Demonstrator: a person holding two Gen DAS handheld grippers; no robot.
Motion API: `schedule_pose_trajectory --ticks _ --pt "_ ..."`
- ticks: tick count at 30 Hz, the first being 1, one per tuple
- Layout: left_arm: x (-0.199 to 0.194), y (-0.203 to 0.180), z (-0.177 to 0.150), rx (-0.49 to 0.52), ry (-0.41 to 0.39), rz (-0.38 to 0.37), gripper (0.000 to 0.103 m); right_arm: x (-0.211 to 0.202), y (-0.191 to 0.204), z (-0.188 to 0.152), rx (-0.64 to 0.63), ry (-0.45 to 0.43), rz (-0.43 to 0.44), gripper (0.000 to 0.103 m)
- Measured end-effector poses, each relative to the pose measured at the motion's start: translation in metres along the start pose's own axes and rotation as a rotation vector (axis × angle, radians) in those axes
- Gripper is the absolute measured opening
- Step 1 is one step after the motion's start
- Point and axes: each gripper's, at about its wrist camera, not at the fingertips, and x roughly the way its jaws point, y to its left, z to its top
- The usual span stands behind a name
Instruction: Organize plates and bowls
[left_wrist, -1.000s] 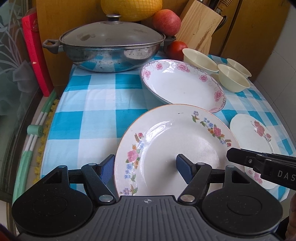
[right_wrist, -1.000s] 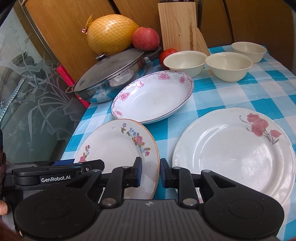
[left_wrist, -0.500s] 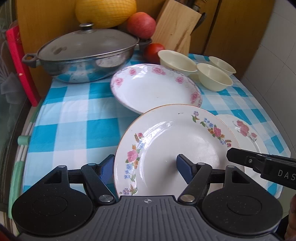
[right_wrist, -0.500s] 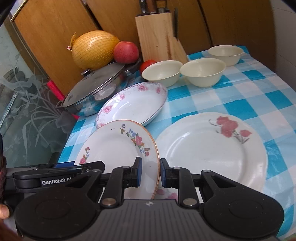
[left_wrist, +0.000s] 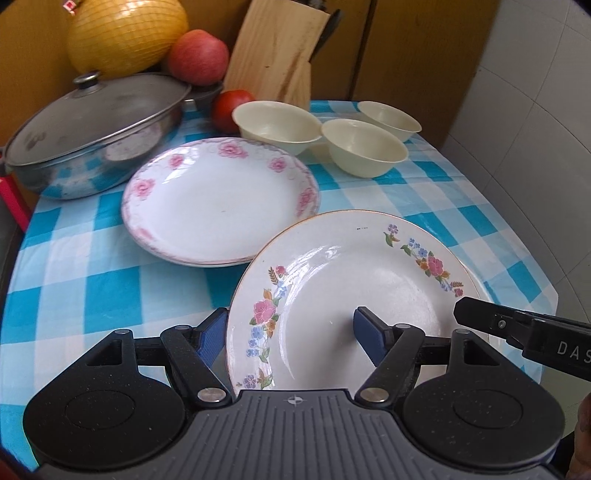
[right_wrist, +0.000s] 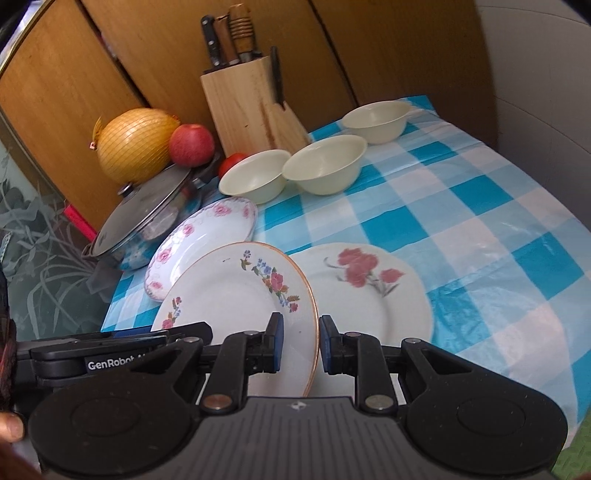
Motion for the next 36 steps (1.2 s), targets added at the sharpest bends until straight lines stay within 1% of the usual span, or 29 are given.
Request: schedule_pose_trajectory --ticks 9,17,21,32,36 --pt "0.017 -0.027 0.007 0.036 0.023 -0.022 0.078 -0.002 -0.028 0.004 0.041 -0.006 -0.043 0.02" --pt "0.033 -0.047 0.015 0.065 0.031 -0.016 0.078 0.003 -0.043 0.01 0.072 -0.014 -0.088 0.02" --pt "0.04 -0.052 0.017 0.07 0.042 -0.016 0.078 0.006 -0.045 0.012 0.071 -0.019 -0.116 0.02" --pt "0.049 -0.054 0.021 0.064 0.053 -0.011 0.08 0.014 -0.043 0.015 0.053 -0.033 -0.153 0.021" --pt "0.049 -0.054 0.021 0.069 0.054 -0.014 0.08 0.016 -0.034 0.012 -0.017 -0.037 -0.189 0.022"
